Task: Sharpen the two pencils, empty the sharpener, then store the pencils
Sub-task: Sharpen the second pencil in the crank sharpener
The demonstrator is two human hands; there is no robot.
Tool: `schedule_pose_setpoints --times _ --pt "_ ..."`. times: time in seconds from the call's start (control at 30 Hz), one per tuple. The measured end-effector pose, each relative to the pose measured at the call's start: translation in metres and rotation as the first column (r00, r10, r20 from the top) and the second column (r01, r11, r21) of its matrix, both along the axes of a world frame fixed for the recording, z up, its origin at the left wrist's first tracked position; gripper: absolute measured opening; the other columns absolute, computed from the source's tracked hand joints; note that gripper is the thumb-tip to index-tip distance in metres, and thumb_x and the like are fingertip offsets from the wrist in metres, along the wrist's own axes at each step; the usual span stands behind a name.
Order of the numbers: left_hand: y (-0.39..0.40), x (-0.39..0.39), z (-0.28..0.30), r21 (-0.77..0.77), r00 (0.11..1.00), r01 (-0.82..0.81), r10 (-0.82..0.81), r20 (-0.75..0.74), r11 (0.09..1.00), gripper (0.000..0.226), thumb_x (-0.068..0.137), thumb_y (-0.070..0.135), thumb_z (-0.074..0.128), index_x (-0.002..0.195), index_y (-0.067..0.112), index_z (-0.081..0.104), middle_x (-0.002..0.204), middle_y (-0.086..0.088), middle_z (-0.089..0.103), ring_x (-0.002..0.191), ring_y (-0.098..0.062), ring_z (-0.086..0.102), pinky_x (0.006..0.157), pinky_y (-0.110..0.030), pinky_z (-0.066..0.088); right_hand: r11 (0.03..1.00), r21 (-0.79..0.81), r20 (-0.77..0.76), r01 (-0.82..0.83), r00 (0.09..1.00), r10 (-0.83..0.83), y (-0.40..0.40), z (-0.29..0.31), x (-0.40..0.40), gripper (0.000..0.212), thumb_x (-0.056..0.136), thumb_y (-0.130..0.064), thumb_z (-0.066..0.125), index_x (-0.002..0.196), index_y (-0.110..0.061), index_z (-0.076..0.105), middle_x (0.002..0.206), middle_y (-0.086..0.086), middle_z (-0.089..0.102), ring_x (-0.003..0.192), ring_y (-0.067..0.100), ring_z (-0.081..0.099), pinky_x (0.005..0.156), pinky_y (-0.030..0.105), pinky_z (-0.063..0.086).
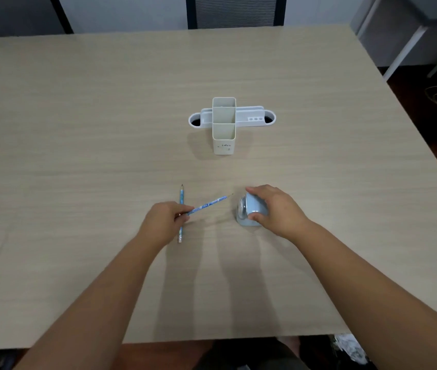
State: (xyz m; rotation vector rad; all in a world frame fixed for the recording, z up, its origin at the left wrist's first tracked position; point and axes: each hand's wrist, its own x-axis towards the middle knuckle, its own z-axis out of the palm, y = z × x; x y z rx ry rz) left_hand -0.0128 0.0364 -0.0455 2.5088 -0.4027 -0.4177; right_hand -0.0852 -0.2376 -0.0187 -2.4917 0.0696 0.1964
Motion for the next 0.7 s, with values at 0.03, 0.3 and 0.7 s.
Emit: schedule_pose_setpoints --times 0.03,0.3,0.7 --pt "0.003 0.001 0.001 0.007 0.999 0.031 -0.031 0.014 0.999 0.026 0.087 0.013 0.061 0.109 0.024 0.071 0.092 -0.002 0.072 0.090 -0.021 0.062 0.075 -0.027 0.042 1.000 -0.006 -0.002 0.001 1.000 -0.001 0.001 0.000 0.000 0.060 0.078 -0.022 0.068 0.134 -0.022 0.045 0.134 -0.002 0.052 0.121 0.018 0.047 0.099 0.027 0.038" --pt "-0.004 0.008 0.006 0.119 0.964 0.204 -0.220 0.151 0.972 0.026 0.089 0.010 0.060 0.111 0.020 0.071 0.092 -0.011 0.071 0.091 -0.032 0.057 0.071 -0.025 0.031 1.000 -0.021 0.001 -0.020 1.000 0.020 0.002 0.004 0.001 0.054 0.076 -0.019 0.071 0.127 -0.018 0.054 0.133 0.001 0.054 0.122 0.018 0.049 0.101 0.022 0.033" --pt "-0.037 0.008 0.020 0.172 0.924 0.332 -0.356 0.140 0.928 0.024 0.089 0.017 0.059 0.109 0.025 0.070 0.091 -0.006 0.066 0.090 -0.030 0.057 0.073 -0.032 0.043 1.000 -0.015 0.005 0.010 1.000 -0.010 0.005 0.001 0.000 0.052 0.076 -0.019 0.072 0.126 -0.019 0.056 0.133 -0.002 0.055 0.121 0.018 0.050 0.101 0.024 0.035"
